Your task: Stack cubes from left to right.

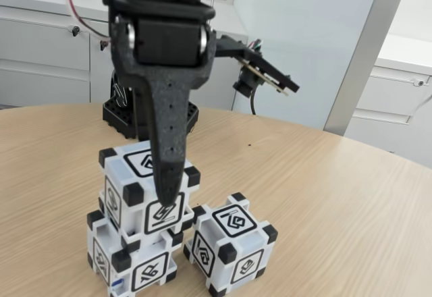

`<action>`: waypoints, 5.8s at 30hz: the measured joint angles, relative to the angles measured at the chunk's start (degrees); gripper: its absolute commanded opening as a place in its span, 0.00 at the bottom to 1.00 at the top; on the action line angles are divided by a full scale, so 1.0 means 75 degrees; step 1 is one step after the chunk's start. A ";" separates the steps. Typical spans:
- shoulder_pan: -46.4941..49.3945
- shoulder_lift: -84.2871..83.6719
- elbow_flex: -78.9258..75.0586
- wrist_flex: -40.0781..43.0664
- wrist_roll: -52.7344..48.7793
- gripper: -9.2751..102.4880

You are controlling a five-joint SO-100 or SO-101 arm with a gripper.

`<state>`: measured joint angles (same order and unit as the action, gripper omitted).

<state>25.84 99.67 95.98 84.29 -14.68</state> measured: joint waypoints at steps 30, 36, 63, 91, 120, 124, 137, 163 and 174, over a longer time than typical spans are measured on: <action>-0.3562 0.0492 -0.0012 0.0457 0.1277 0.41; -0.3551 -0.0305 -0.0012 -0.0105 0.1219 0.41; -0.2930 -0.1699 -0.0012 -0.0844 -0.0504 0.41; -0.2203 -0.2977 -0.0012 -0.0938 -0.0398 0.29; -0.2285 -0.3199 -0.0012 -0.1559 0.0633 0.27; -0.2285 -0.3504 -0.0047 -0.1676 0.0785 0.27; -0.2320 -0.3586 -0.0141 -0.1676 0.0926 0.26; -0.2297 -0.3035 -0.0328 -0.1922 0.1195 0.28; -0.2578 -0.2730 -0.0340 -0.1945 0.1453 0.28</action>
<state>6.50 79.19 93.43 69.70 -3.78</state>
